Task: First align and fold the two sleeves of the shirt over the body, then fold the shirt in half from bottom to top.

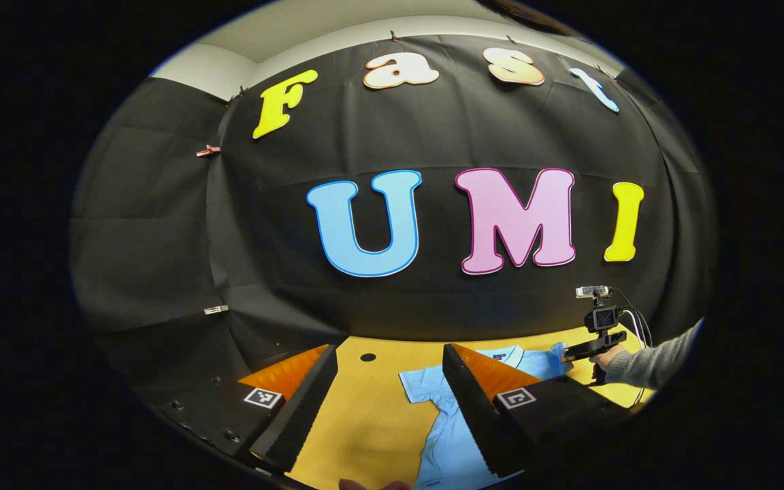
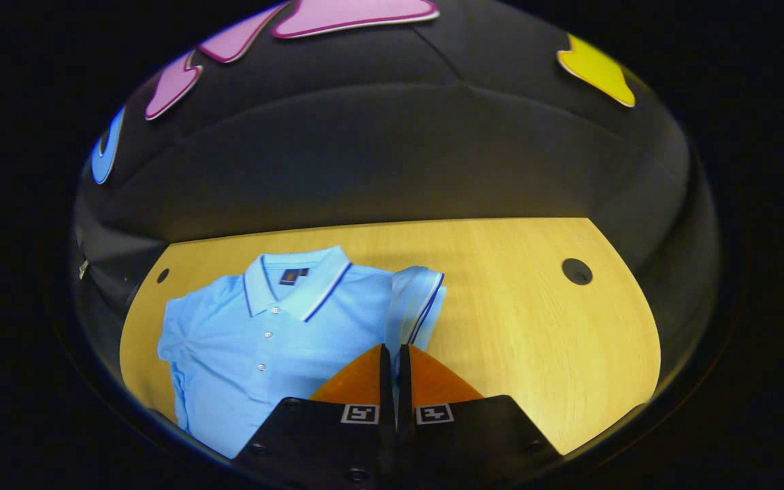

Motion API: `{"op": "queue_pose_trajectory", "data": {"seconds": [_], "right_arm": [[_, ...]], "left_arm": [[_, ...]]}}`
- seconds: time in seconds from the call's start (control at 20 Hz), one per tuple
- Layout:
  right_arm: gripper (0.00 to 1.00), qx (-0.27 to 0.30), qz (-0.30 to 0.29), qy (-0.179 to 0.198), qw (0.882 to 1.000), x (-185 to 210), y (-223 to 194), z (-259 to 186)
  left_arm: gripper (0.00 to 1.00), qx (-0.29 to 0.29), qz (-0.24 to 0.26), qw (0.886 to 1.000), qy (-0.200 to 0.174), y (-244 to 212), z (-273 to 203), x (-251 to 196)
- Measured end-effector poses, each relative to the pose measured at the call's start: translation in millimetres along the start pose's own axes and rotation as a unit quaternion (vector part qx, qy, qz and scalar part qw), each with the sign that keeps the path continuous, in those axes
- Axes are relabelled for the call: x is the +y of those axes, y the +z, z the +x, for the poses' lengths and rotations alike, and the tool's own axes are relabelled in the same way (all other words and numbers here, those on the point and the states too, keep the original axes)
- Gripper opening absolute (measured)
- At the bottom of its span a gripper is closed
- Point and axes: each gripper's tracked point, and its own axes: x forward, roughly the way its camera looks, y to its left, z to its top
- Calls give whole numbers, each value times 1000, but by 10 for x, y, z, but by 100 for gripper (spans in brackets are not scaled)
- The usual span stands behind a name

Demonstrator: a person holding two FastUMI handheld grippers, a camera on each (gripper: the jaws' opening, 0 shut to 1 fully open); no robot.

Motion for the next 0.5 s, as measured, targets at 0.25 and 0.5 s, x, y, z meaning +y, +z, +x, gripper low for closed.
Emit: {"op": "queue_pose_trajectory", "data": {"seconds": [0.25, 0.5], "right_arm": [[5, 9, -44, 59, 997, 758, -67, -81], [5, 31, -92, 93, 991, 1347, -360, -49]], "left_arm": [[99, 2, -3, 1000, 13, -18, -74, 171], [99, 7, -5, 1000, 30, -68, -156, 350]]}}
